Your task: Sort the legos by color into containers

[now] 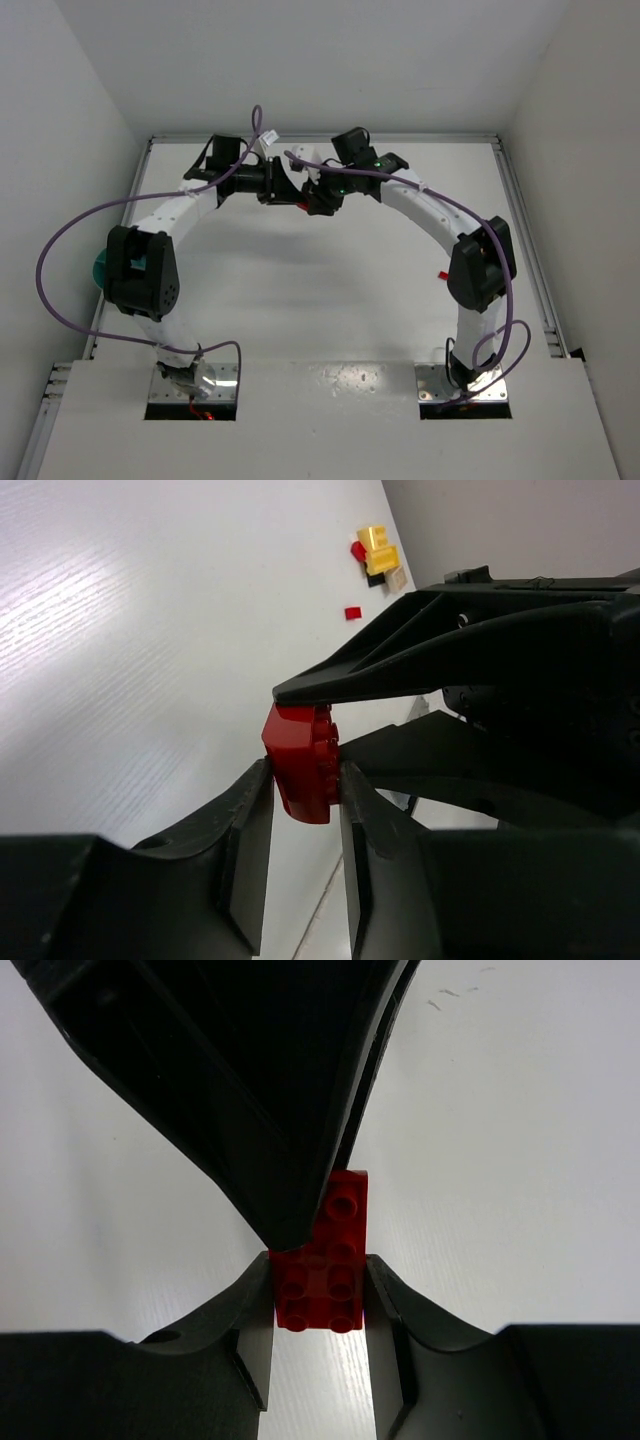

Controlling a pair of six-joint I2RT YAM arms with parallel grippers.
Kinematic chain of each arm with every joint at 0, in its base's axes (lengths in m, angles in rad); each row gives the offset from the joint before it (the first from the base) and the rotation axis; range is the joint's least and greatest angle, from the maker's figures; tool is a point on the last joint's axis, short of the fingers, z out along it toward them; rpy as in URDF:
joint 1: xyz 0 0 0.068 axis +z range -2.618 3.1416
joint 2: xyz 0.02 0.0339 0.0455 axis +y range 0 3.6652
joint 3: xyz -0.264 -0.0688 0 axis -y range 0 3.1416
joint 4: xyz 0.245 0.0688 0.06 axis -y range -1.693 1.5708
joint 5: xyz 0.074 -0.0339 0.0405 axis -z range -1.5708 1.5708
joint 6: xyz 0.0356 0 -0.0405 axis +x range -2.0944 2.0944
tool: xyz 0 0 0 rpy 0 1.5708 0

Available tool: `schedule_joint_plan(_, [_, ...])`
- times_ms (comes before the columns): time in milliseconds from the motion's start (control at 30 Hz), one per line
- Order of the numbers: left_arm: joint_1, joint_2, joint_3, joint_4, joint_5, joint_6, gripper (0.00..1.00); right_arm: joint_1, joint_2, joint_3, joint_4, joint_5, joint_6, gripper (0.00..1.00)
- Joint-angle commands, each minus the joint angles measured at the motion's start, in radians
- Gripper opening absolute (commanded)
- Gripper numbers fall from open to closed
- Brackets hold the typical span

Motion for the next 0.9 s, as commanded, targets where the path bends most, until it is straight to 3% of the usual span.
schedule_joint_plan(0, [0.008,-0.027,-0.01,0.008,0.013,0.016,0.28,0.007,-0.014,0.036,0.082,-0.005,0.023,0.19])
schedule_joint_plan(133, [0.008,-0.037,-0.01,0.008,-0.009,0.035,0.15,0.007,-0.036,0.002,0.107,-0.015,0.023,0.2])
schedule_joint_plan(267, [0.008,-0.037,-0.01,-0.013,-0.047,0.06,0.1,0.007,-0.071,-0.052,0.119,-0.015,0.023,0.45])
schedule_joint_plan(300, [0.008,-0.037,-0.01,-0.023,-0.062,0.06,0.1,0.007,-0.083,-0.066,0.136,-0.015,0.023,0.6])
schedule_joint_plan(467, [0.042,-0.047,0.002,-0.046,-0.101,0.072,0.05,-0.002,-0.2,-0.228,0.254,0.016,0.034,0.71])
schedule_joint_plan(500, [0.042,-0.047,0.002,-0.046,-0.11,0.072,0.05,-0.002,-0.242,-0.275,0.265,0.016,0.046,0.78])
schedule_joint_plan(700, [0.112,-0.119,0.063,-0.183,-0.268,0.209,0.03,-0.021,-0.339,-0.429,0.239,0.096,0.056,0.8])
schedule_joint_plan(733, [0.112,-0.164,0.072,-0.249,-0.371,0.238,0.03,-0.031,-0.352,-0.438,0.23,0.126,0.056,0.8])
schedule_joint_plan(867, [0.183,-0.251,0.101,-0.427,-0.567,0.383,0.04,-0.07,-0.318,-0.425,0.159,0.166,0.111,0.8])
